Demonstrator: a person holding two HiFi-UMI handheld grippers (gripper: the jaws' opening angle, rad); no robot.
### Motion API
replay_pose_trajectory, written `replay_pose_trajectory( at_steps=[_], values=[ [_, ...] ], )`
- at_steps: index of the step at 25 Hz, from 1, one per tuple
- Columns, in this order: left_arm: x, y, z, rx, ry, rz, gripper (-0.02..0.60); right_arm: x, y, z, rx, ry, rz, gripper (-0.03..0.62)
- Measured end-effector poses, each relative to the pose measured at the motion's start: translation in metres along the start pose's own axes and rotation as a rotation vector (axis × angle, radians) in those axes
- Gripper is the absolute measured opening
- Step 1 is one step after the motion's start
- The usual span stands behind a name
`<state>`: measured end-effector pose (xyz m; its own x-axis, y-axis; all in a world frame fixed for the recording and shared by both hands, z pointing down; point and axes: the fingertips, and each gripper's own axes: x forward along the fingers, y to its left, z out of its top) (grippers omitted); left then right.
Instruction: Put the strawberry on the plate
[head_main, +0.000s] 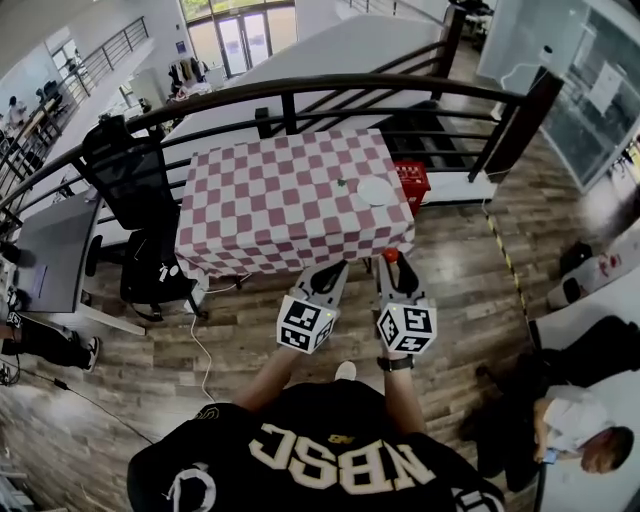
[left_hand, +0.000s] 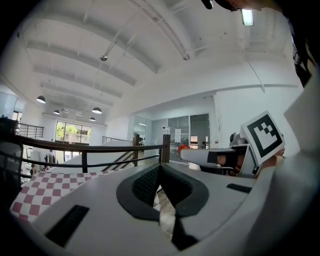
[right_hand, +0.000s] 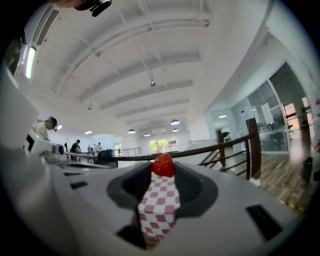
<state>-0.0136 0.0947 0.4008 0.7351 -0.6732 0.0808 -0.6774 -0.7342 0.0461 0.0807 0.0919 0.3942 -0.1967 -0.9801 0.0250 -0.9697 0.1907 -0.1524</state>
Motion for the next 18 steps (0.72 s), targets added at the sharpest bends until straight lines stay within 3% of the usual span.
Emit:
replay_pose_trajectory(
  at_steps=[8,18],
  values=[
    [0.037,-0.015,-0.009,0.043,0.066,0.032,0.015,0.024,-0.045,-0.012,0.082,0.030,0.022,0.149],
    [0.081,0.016,-0.034,-0.001,0.118,0.038,0.015,0.067,-0.056,-0.038,0.107,0.087,0.056,0.149]
  ],
)
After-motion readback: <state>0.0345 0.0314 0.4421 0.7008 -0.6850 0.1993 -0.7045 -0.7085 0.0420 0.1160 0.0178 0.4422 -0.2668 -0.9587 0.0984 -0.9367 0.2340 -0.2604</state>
